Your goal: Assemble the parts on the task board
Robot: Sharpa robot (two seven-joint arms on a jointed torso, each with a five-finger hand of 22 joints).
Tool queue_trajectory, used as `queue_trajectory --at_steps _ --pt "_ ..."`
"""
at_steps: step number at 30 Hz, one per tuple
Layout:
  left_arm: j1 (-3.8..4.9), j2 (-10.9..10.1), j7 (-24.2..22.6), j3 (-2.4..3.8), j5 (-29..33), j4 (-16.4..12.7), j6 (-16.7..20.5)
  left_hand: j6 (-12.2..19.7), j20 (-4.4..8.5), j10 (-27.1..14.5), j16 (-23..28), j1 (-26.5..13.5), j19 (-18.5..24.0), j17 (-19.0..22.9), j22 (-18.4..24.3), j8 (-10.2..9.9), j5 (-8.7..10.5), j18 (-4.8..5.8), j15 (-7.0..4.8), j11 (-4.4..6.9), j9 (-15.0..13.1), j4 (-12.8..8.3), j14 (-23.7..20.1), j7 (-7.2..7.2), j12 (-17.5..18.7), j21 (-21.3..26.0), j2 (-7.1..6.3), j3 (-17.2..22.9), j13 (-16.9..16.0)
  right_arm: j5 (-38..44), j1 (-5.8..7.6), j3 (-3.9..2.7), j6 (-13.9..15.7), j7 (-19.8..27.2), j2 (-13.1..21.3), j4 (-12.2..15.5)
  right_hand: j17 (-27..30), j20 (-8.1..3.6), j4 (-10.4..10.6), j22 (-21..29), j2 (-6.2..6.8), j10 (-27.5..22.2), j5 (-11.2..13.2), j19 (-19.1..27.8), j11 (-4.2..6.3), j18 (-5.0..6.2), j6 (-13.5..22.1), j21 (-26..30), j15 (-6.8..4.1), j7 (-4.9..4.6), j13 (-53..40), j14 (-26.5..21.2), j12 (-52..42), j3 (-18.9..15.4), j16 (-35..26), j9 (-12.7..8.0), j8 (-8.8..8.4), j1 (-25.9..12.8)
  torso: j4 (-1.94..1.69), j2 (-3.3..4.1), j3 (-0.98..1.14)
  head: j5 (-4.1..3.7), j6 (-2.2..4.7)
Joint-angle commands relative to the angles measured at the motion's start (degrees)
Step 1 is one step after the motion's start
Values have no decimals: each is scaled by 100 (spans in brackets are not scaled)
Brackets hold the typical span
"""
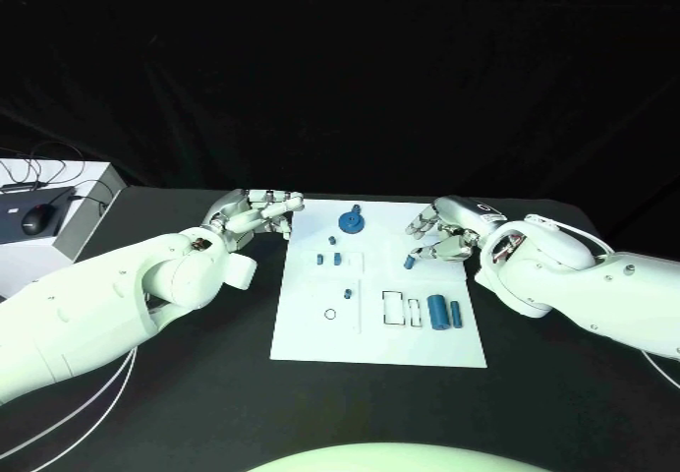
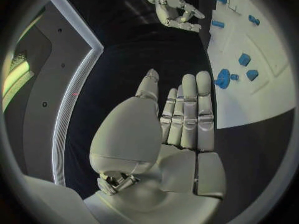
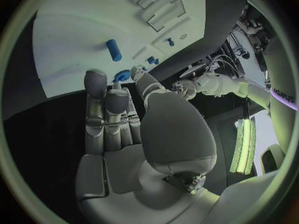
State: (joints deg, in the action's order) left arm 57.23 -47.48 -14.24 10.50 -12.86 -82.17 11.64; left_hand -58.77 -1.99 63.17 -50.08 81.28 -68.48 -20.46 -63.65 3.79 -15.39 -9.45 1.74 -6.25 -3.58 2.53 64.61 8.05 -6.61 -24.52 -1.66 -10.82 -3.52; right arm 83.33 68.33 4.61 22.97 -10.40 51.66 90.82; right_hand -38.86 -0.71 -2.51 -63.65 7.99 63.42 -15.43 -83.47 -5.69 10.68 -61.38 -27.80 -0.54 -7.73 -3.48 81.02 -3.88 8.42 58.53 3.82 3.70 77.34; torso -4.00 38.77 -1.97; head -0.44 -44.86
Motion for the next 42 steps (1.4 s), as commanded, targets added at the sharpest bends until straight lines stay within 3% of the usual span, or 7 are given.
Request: queue_trajectory --at_steps 1,9,19,22,26,35,42 --pt "-8 8 -20 5 27 -15 -94 15 -31 -31 12 -19 -3 -7 -1 -6 27 -58 38 -2 -5 -1 -13 -7 10 -3 55 0 -5 609 6 7 -628 -204 -42 -76 9 -13 123 26 24 -188 43 -304 -29 206 118 38 53 33 -4 8 7 -190 20 6 -3 124 -10 6 -13 -13 -4" --pt "-10 4 -13 5 27 -13 -93 15 -32 -33 13 -23 -3 -7 -1 -6 25 -58 38 -2 -5 7 -14 -9 9 -2 52 -2 -5 788 -11 35 -987 -275 -153 -214 47 21 614 70 117 -341 -17 -306 -60 250 172 56 73 63 0 -3 7 -593 40 7 -9 376 -8 2 -12 -11 -17" --pt "-10 1 -12 5 27 -17 -96 15 -32 -33 13 -23 -3 -7 -1 -6 25 -58 38 -2 -5 7 -14 -9 9 -2 52 -2 -5 873 -76 48 -1010 -294 -311 -351 64 -21 421 80 -108 -12 -22 -307 16 216 52 21 21 71 3 5 15 -493 41 4 -9 360 -2 9 -8 -8 -29" --pt "-10 0 -12 5 27 -19 -92 15 -32 -33 13 -23 -3 -7 -1 -6 25 -58 38 -2 -5 7 -14 -9 9 -2 52 -2 -5 878 -111 50 -949 -286 -364 -376 64 -40 335 82 -208 114 40 -309 39 198 -1 1 3 62 6 10 20 -315 40 2 -9 337 -6 10 -7 -11 -23" --pt "-10 -1 -11 5 27 -20 -90 9 -32 -43 11 -16 -4 -7 -1 -6 25 -59 39 -4 -5 15 -14 -9 8 0 52 3 -4 846 -140 51 -883 -260 -413 -407 58 -62 339 56 -258 399 -99 -316 81 178 -99 -80 -27 -6 5 22 40 -98 54 6 -6 246 -14 8 -7 -3 -33" --pt "-10 -9 -5 5 27 -16 -92 10 -34 -50 12 -16 -4 -7 0 -7 21 -60 40 -6 -5 28 -16 -7 6 2 71 16 -5 810 -171 51 -733 -240 -466 -462 37 -115 249 18 -206 613 -56 -312 141 118 -209 -202 -72 6 4 23 44 577 73 5 -7 83 -1 6 -11 1 -61" --pt "-10 -7 4 5 28 -10 -103 8 -34 -53 12 -7 -2 -7 0 -8 22 -60 40 -8 -4 31 -18 -7 6 4 89 29 -5 883 -184 51 -535 -325 -461 -460 -9 -175 59 -125 -457 901 257 -324 242 33 -488 -472 -140 71 -6 30 39 1058 110 23 15 207 -3 3 -6 3 -74"
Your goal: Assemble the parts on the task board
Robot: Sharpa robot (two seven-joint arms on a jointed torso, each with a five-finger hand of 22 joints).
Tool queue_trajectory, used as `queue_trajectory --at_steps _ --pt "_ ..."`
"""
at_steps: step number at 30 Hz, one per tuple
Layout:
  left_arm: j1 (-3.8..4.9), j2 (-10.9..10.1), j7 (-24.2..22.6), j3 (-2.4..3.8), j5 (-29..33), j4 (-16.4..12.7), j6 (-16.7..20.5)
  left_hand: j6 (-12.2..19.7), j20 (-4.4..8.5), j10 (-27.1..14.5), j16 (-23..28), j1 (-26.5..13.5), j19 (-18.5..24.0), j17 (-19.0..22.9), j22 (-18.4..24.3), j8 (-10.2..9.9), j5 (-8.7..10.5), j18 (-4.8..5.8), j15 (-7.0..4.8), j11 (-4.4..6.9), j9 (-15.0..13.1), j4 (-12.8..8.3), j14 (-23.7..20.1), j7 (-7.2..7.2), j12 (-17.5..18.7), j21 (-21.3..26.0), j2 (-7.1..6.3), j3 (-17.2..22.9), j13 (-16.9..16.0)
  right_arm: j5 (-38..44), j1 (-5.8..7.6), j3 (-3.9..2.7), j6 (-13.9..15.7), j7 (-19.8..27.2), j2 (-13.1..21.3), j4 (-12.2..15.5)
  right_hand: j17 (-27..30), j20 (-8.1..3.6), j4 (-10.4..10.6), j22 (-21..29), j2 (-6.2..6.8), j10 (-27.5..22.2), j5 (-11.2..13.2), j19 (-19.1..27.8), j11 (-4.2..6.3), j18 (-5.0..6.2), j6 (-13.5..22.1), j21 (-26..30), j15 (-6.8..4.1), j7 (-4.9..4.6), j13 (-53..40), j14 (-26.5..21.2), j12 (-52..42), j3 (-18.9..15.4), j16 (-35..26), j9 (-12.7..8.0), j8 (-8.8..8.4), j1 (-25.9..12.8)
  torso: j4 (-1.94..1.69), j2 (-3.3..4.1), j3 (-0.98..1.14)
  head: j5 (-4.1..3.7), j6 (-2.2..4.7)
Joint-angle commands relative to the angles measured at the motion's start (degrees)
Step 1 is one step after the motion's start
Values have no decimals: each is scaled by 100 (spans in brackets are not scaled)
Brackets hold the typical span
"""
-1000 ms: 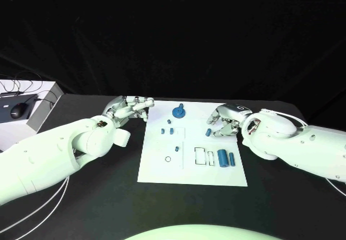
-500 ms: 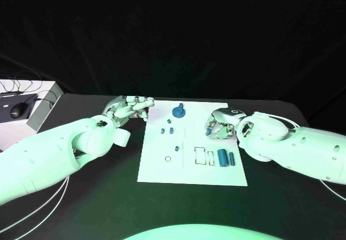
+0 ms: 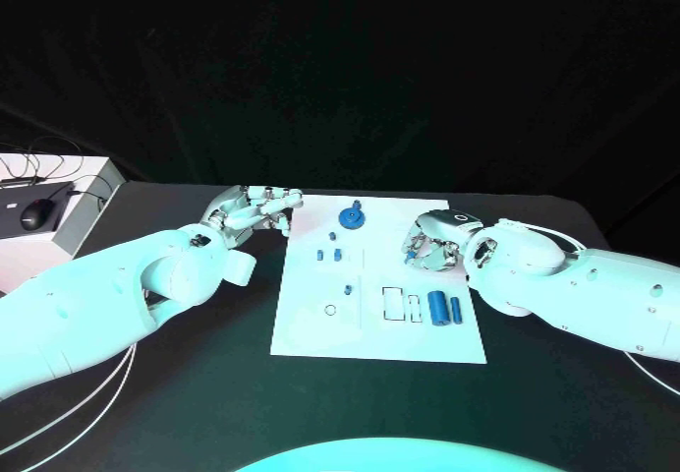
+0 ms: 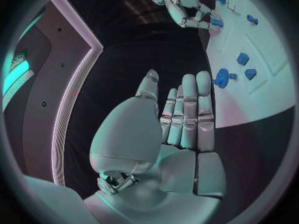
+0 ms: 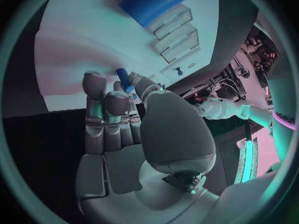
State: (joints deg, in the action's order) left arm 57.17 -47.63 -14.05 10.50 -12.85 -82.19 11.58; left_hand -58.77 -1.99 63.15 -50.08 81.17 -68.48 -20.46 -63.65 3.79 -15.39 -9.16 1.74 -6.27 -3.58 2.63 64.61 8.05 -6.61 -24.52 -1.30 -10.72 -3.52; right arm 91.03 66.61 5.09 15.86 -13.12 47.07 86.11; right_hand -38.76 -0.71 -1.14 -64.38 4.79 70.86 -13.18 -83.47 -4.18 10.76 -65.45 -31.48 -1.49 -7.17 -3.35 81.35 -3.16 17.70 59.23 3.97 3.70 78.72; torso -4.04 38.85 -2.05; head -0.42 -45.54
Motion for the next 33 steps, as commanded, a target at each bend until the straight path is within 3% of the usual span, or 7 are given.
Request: queue_trajectory --at_steps 1,5,12,19,27,33 --pt "-3 8 -14 5 27 -8 -98 8 -34 -52 12 4 -2 -7 -1 -8 22 -88 41 -6 -4 21 -18 -6 6 4 53 20 -5 129 -13 3 211 -63 -1 12 -38 -186 -142 -99 -179 188 40 -325 98 5 -126 -184 -51 18 -19 -3 -32 209 60 10 15 91 -1 -7 3 -2 -6" --pt "-3 9 -11 5 27 -6 -99 8 -34 -52 12 4 -2 -7 -1 -8 22 -88 41 -6 -4 21 -18 -6 6 4 53 20 -5 176 -19 3 405 -59 5 30 -255 -216 -405 -329 -281 273 119 -324 111 -68 -265 -533 -63 32 -19 -6 -30 570 215 24 23 38 0 -5 5 -2 -11" --pt "-4 16 -9 5 27 0 -106 3 -34 -53 12 11 -3 -7 -2 -7 20 -89 41 -5 -5 21 -19 -6 7 3 63 26 -5 188 -29 2 729 -21 36 100 -493 -226 -590 -585 -342 339 491 -317 148 -121 -347 -828 -74 80 -18 4 -32 783 364 33 22 -31 3 -8 5 -3 -8" --pt "-4 15 -2 5 27 20 -112 -1 -33 -53 7 18 -6 -9 -3 -7 19 -90 39 -5 -5 19 -14 -6 6 1 72 29 -5 153 -26 -15 870 -19 149 312 -501 -225 -648 -696 -348 339 484 -315 149 -119 -361 -812 -74 81 -17 4 -33 796 335 35 21 -98 8 -9 7 18 11" --pt "-4 18 -9 5 28 46 -107 -2 -34 -55 8 20 -3 -9 -5 -7 21 -89 41 -6 -5 15 -21 -6 8 2 71 25 -4 -125 68 -116 938 -33 359 817 -513 -227 -674 -781 -350 348 430 -334 149 -120 -368 -782 -75 74 -17 13 -32 767 325 33 19 -108 12 -14 -2 26 12" --pt "-4 42 -14 5 29 80 -105 -5 -35 -56 10 16 -1 -8 -5 -6 22 -89 42 -7 -5 16 -25 -8 8 4 69 21 -5 -387 84 -132 931 66 247 1078 -498 -225 -696 -803 -357 344 378 -336 145 -115 -367 -761 -72 65 -16 13 -32 751 313 32 19 -110 14 -17 3 90 9"
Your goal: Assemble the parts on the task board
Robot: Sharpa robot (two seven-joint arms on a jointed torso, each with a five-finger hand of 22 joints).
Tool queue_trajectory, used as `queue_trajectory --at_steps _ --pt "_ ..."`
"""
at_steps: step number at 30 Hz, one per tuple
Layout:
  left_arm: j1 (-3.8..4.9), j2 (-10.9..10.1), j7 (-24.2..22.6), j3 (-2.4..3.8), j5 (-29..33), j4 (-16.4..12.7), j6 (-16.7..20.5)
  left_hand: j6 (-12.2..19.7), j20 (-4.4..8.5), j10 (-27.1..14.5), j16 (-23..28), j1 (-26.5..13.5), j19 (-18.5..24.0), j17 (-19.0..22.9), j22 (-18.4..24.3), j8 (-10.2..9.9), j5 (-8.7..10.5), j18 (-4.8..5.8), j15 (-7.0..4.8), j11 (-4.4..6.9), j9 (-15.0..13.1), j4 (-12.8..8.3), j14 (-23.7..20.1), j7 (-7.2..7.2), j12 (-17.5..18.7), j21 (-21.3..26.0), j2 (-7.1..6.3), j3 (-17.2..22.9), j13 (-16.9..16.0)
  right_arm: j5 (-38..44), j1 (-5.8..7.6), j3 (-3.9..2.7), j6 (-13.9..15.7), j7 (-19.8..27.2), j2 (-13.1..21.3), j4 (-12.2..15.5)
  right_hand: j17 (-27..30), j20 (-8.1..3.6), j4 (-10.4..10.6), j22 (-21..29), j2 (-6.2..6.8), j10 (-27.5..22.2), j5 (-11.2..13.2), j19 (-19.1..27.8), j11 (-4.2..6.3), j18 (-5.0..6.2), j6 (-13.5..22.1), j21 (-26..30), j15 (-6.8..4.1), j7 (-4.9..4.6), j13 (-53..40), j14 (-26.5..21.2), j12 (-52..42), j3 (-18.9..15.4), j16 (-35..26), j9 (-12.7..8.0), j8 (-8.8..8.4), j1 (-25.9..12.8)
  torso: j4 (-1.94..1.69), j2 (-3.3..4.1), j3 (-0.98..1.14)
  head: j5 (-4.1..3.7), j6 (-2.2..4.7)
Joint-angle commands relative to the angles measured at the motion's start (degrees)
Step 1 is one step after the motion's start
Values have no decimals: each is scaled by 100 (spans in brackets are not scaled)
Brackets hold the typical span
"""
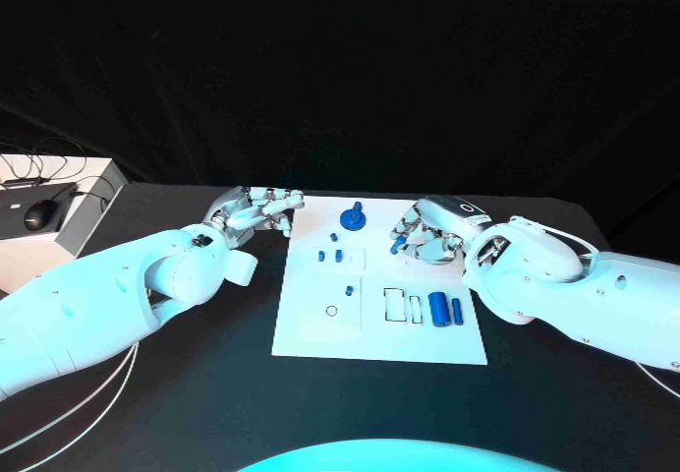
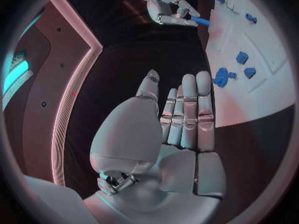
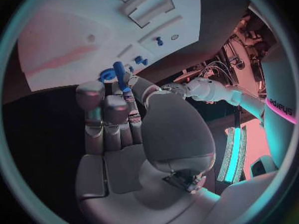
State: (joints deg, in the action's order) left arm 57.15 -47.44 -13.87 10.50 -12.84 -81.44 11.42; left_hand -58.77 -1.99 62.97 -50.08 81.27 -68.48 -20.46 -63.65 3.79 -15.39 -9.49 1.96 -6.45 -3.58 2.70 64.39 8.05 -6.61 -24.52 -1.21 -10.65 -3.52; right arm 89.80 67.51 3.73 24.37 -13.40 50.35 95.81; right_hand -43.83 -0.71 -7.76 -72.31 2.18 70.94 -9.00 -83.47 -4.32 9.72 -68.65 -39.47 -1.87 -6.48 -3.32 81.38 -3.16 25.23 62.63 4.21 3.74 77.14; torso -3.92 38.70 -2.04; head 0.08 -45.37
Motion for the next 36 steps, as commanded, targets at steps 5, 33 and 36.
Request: queue_trajectory --at_steps 5,33,36 --pt "-3 51 -25 5 30 28 -101 -6 -37 -40 9 2 7 -9 -7 -8 22 -53 22 11 -4 10 -11 -8 8 7 54 10 -5 -135 -78 49 78 123 -343 225 46 -223 -46 -22 -111 330 -47 -335 156 -5 -37 80 -33 -10 -19 4 -32 -14 -56 6 13 43 -10 -5 -5 87 -9" --pt "-1 35 3 4 31 13 -126 -12 -35 -40 0 10 4 -11 -15 -7 21 -55 20 11 -5 10 -6 -6 5 2 54 9 -5 417 -605 185 -13 138 -1193 -36 169 -221 -69 -16 -112 312 -124 -341 150 14 -23 223 -32 -16 -18 3 -31 -21 -129 4 12 12 -6 9 0 241 -72" --pt "-1 33 5 4 31 13 -126 -12 -35 -40 0 10 4 -11 -15 -7 21 -55 20 11 -5 10 -6 -6 5 2 54 9 -5 435 -620 190 -47 130 -1203 -55 169 -221 -69 -16 -112 312 -124 -341 150 14 -23 223 -32 -16 -18 3 -31 -21 -129 4 12 12 -8 12 2 255 -88"
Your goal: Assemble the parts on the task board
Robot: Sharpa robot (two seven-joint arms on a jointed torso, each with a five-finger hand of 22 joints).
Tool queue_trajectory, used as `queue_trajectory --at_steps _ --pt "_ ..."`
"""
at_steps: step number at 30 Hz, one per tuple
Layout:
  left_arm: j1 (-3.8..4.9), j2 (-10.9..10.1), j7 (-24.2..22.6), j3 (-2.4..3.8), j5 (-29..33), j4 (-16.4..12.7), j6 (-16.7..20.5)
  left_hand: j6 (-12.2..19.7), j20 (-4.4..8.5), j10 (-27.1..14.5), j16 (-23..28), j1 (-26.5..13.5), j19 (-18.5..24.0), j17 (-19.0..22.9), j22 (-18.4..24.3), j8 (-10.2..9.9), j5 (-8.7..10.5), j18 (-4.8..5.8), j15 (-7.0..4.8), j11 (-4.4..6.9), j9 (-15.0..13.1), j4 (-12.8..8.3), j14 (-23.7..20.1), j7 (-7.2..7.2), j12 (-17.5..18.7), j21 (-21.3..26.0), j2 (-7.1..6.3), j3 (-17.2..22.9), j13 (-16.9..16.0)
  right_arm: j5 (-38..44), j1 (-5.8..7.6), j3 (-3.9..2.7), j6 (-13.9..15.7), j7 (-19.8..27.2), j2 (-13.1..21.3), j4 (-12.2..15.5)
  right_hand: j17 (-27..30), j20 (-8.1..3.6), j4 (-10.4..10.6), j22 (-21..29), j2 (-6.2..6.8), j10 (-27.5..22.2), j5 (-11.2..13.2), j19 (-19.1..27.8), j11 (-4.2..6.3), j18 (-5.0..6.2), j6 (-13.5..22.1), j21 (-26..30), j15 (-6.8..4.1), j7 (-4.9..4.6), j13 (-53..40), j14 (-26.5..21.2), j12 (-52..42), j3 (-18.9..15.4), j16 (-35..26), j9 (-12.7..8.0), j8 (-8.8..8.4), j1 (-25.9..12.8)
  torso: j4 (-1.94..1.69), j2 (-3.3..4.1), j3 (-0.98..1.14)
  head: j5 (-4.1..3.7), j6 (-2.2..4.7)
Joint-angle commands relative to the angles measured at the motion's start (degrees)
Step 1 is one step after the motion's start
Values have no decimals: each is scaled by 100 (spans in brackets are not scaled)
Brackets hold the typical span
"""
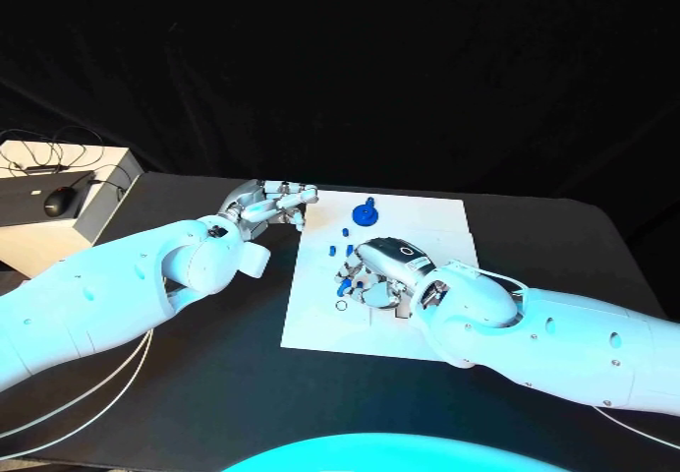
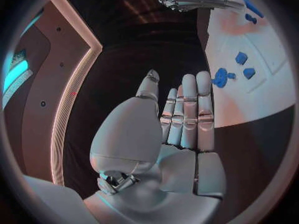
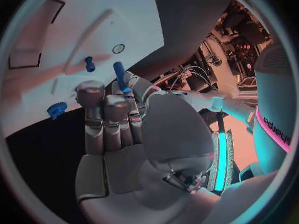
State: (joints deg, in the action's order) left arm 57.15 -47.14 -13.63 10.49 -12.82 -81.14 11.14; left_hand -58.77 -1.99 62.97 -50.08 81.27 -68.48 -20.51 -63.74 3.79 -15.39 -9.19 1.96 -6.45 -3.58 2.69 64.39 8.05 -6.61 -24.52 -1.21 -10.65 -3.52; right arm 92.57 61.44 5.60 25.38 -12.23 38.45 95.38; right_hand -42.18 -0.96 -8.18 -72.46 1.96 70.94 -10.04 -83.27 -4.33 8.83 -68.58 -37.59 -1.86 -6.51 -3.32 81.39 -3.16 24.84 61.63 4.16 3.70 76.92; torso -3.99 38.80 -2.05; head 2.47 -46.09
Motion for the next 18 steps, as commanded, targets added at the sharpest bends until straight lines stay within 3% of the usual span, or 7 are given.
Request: queue_trajectory --at_steps 1,18 --pt "-1 2 -18 5 29 -16 -98 -11 -35 -40 0 10 4 -6 -5 -7 21 -85 20 11 -5 10 -6 -6 5 2 54 9 -5 163 -20 4 -158 12 -15 -11 5 -196 -27 0 -90 311 -20 -361 150 103 -30 35 -34 -13 -18 2 -31 18 -29 10 16 34 -1 4 4 17 -19" --pt "-1 7 -19 5 25 -13 -106 -12 -35 -41 1 10 1 -5 -9 -7 20 -87 20 10 -5 13 -2 -4 4 1 55 7 -5 192 -106 15 -254 31 -44 32 6 -196 -47 -12 -92 319 -30 -365 151 103 -33 38 -34 -18 -19 6 -32 17 -17 11 18 34 4 -2 1 38 -52"
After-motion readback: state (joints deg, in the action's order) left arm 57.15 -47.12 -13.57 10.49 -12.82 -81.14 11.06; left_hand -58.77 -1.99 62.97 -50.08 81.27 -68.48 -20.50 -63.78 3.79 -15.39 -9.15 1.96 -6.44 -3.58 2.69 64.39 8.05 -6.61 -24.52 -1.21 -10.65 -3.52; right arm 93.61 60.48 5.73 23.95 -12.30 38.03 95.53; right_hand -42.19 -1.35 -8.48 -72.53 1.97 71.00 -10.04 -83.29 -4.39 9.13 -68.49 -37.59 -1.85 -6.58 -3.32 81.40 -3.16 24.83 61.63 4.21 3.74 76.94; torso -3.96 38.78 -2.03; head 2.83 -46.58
